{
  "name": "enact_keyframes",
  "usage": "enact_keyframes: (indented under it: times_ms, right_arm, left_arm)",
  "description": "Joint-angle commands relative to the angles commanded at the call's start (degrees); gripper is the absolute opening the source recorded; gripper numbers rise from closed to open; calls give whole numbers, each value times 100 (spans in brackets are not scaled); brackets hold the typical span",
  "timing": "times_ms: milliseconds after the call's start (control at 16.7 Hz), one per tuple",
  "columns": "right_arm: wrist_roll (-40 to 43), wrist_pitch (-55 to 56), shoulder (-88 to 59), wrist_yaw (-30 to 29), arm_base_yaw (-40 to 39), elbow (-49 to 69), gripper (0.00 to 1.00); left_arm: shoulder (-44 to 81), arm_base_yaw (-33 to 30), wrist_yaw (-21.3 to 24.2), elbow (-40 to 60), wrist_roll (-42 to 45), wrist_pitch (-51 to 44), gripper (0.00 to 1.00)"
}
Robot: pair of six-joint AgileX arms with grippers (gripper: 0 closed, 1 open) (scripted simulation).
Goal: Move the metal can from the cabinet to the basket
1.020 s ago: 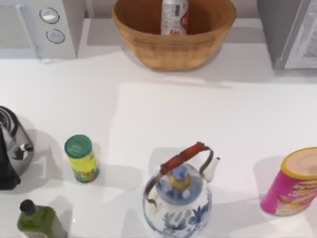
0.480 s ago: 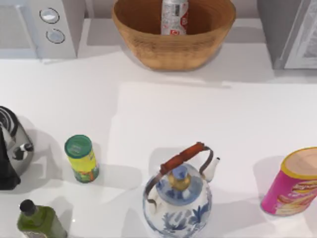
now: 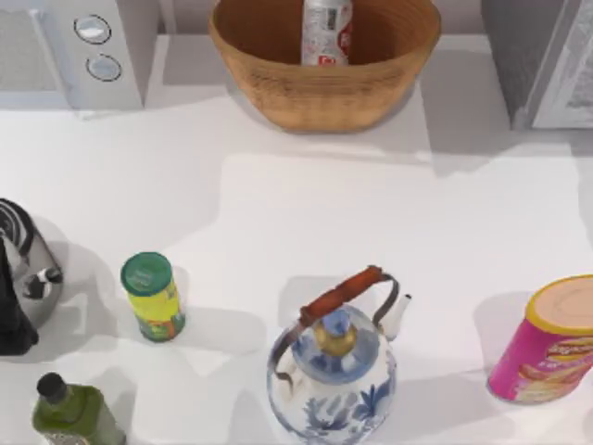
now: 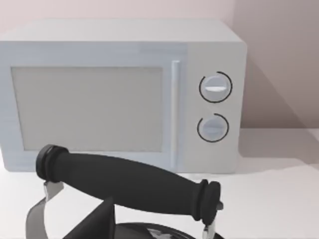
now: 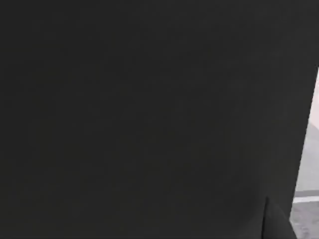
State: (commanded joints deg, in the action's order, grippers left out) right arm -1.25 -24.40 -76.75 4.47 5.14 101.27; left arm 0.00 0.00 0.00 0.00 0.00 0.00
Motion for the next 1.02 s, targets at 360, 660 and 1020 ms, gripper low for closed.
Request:
enact_keyframes:
  times_ms: [360,660,1020]
  right_arm:
    - [10,-61,200,-2466,-2471,-195,100]
    - [13,-72,272,-3042,-3046,-268,100]
    - [74,-58,181,-3037,-2811,-74,100]
  left_arm:
    - [0,0,0,0,0,0,100]
    - [0,0,0,0,0,0,100]
    - [0,0,0,0,0,0,100]
